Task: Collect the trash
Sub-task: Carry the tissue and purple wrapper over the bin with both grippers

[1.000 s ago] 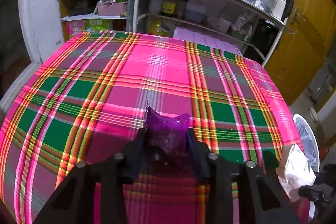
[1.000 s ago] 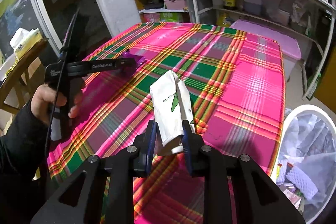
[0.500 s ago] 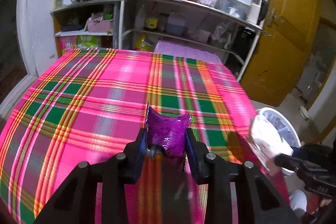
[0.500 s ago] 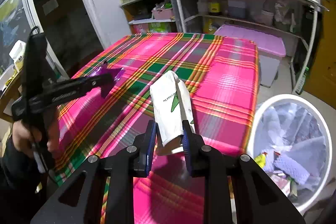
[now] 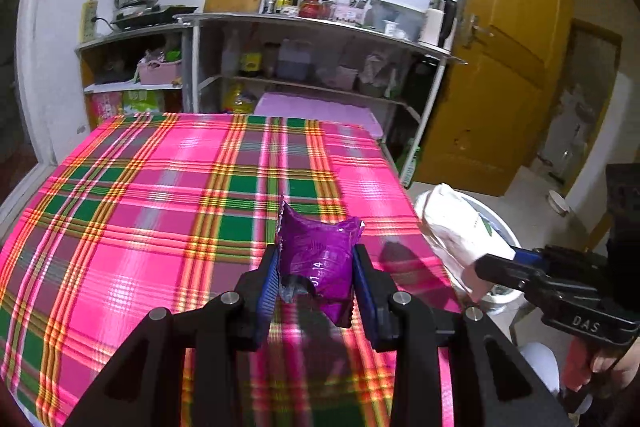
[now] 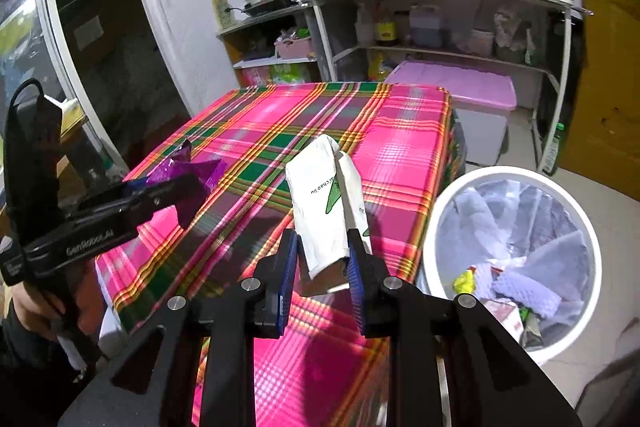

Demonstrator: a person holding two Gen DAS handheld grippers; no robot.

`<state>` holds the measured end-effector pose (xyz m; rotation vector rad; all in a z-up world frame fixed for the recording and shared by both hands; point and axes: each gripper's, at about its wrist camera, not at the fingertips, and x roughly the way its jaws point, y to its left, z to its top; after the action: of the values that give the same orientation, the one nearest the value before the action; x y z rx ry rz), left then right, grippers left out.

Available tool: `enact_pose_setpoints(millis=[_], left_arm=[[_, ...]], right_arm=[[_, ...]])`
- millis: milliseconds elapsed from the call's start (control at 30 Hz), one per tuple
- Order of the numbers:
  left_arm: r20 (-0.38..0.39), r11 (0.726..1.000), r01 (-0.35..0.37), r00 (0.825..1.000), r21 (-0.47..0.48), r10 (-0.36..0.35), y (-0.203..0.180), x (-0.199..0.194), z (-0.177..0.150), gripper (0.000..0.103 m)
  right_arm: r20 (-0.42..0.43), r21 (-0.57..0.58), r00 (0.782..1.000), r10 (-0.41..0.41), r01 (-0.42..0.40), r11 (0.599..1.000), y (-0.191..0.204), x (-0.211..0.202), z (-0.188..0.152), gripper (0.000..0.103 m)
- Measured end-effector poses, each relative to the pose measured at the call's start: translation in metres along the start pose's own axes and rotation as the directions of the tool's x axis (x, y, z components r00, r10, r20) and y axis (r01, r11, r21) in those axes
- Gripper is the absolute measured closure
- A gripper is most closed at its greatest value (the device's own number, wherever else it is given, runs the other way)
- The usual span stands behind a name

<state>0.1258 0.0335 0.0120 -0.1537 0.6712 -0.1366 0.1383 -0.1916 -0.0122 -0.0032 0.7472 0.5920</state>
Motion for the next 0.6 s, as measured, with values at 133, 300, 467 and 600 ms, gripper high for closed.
enact_pose_setpoints(millis=[133, 300, 467, 600], left_arm=[[0.001, 1.000, 0.020, 1.000, 0.010, -0.020, -0.014, -0.005, -0.004, 0.067], [-0.002, 0.998, 0.042, 0.999, 0.038, -0.042, -0.030, -0.007, -0.006, 0.067], [-0.005, 0.997, 0.057, 0.998, 0.056, -0.056, -0.041, -0.008, -0.006, 0.067], [-0.012, 0.996, 0.064, 0.998, 0.067, -0.064, -0.049, -0.006, -0.007, 0.067]], right_arm=[[0.013, 0.009, 1.000, -0.009, 0.009, 1.000, -0.005, -0.011, -0.003, 0.078], [0.023, 0.022, 1.000, -0.020, 0.019, 1.000, -0.010, -0.020, -0.008, 0.078], [0.028, 0.037, 0.999, -0.032, 0.031, 0.999, -0.019, -0.025, -0.010, 0.078], [0.032, 0.054, 0.999, -0.042, 0.040, 0.998, -0.027, -0.028, -0.011, 0.078]])
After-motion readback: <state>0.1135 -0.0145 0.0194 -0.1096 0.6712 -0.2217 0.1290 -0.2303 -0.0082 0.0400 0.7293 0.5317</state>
